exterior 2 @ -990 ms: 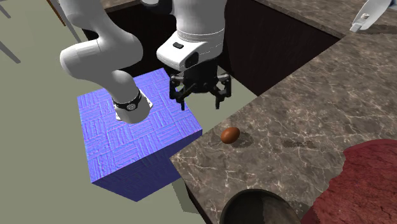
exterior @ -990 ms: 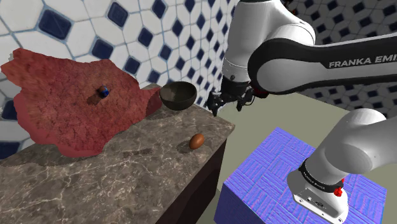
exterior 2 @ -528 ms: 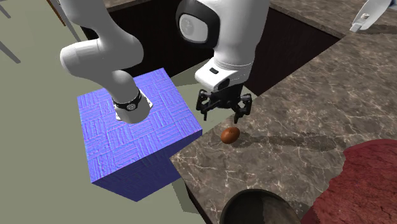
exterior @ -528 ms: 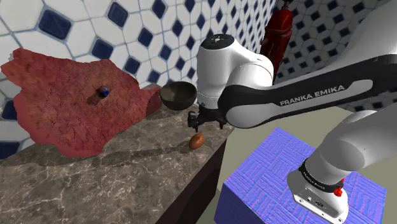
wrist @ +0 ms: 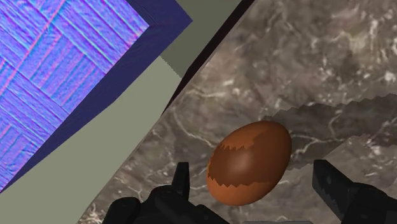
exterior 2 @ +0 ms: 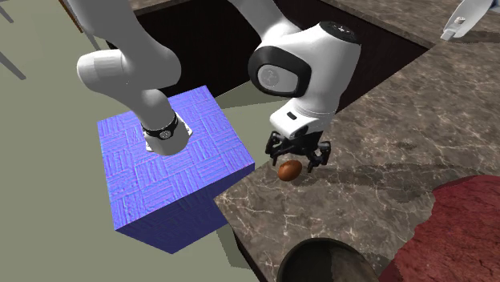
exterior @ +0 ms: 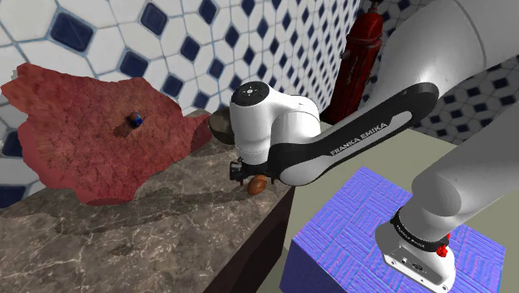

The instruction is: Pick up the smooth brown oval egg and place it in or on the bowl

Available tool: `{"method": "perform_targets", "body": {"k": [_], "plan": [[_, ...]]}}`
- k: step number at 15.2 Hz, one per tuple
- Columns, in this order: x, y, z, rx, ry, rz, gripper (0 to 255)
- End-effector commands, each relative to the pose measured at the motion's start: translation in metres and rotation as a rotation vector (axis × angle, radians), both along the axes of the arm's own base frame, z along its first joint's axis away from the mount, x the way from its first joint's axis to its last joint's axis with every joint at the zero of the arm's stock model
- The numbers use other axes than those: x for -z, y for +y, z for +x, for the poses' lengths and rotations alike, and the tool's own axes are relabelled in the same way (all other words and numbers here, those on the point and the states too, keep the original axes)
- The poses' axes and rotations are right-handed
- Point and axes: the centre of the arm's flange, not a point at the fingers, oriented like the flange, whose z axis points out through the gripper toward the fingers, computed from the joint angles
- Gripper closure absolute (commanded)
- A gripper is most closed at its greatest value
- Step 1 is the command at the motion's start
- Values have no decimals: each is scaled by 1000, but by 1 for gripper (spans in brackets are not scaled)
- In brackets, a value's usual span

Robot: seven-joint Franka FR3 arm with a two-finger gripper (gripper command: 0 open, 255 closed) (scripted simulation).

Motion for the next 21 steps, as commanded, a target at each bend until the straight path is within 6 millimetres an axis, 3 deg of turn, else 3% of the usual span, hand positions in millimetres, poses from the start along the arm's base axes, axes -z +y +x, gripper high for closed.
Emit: {"method": "perform_targets", "body": {"k": [1, 4, 12, 13, 21], "plan": [[10, -2, 2, 1, -1, 1, 0], [23, -4, 3, 1, -1, 1, 0], [23, -4, 3, 1, -1, 1, 0], [23, -4, 3, 1, -1, 1, 255], [23, -4, 3, 1, -1, 1, 255]]}}
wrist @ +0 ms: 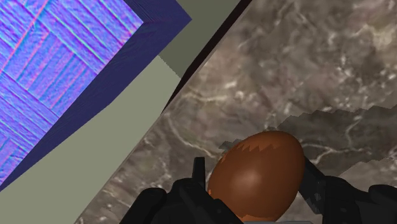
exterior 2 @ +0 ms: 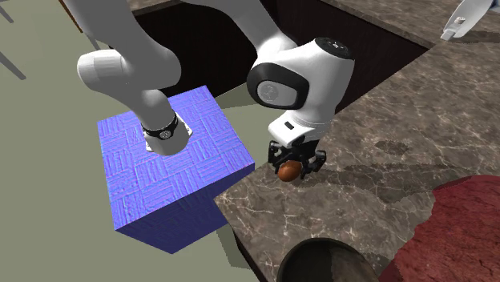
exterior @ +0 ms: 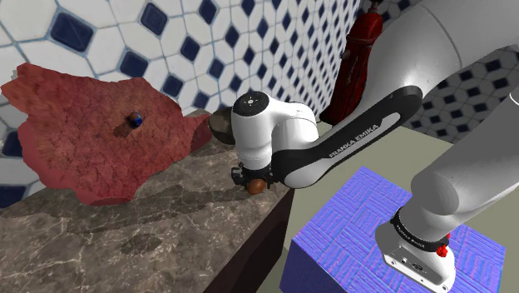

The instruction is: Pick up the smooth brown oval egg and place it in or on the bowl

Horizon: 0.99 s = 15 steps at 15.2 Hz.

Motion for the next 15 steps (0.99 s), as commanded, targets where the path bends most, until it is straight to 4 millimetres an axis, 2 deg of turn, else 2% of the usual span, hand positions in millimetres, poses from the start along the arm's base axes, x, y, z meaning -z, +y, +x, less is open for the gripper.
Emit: {"method": "perform_targets", "body": {"k": [1, 15], "plan": [[0, 0, 0, 0, 0, 0, 255], [-74, 0, 0, 0, 0, 0, 255]]}}
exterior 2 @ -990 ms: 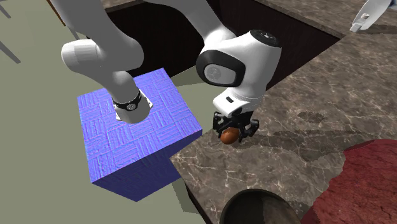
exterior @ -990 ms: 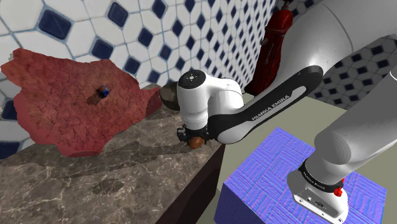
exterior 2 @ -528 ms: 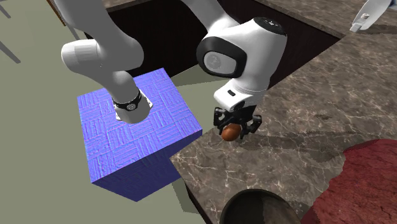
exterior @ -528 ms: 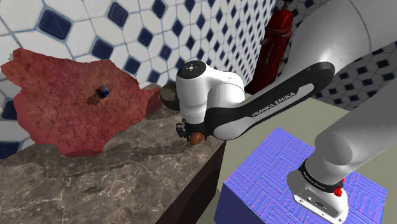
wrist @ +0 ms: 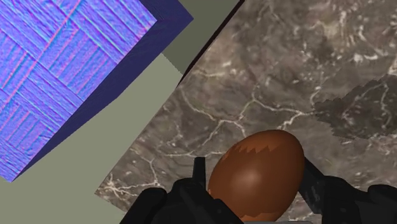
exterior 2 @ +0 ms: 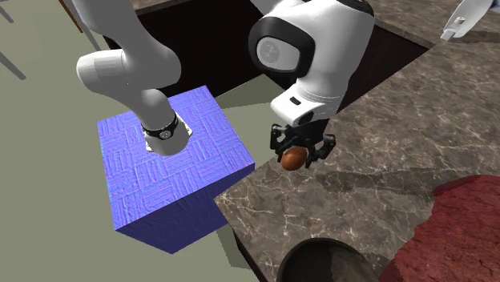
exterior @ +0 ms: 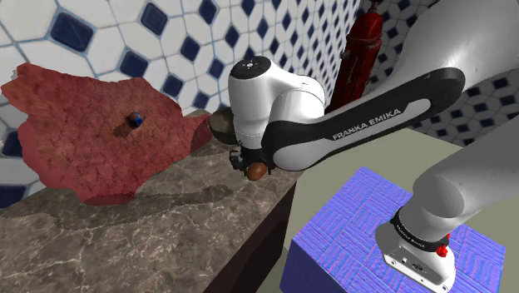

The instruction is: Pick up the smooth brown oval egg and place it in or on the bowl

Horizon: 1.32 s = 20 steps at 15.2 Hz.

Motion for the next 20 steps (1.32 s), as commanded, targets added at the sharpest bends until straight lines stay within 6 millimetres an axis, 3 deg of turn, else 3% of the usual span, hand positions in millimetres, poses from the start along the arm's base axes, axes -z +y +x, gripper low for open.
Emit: {"method": "perform_targets", "body": {"k": [1, 19, 20], "plan": [[-12, 1, -1, 0, 1, 1, 255], [-104, 1, -1, 0, 1, 1, 255], [-104, -4, 12, 0, 1, 1, 255]]}}
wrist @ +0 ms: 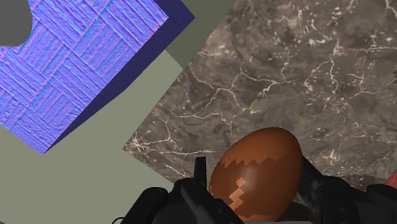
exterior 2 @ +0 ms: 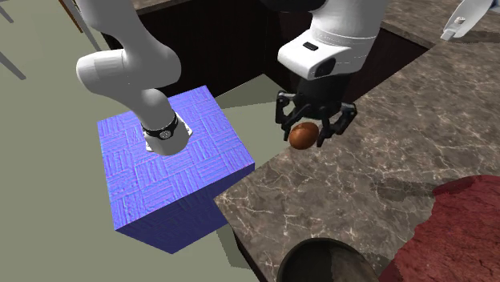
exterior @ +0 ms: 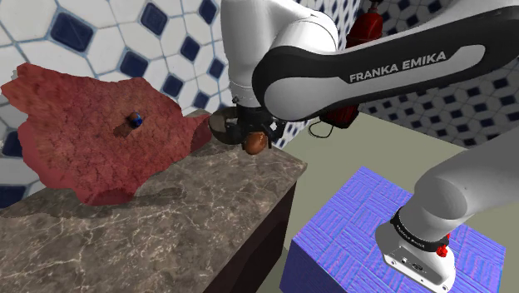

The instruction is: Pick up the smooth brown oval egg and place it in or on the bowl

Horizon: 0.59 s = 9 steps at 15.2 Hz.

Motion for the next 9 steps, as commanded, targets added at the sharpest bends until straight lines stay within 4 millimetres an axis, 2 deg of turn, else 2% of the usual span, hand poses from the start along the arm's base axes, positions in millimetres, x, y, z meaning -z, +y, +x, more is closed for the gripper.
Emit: {"method": "perform_targets", "body": {"k": [1, 9], "plan": [[-2, -8, 19, 0, 0, 0, 255], [0, -49, 116, 0, 0, 0, 255]]}}
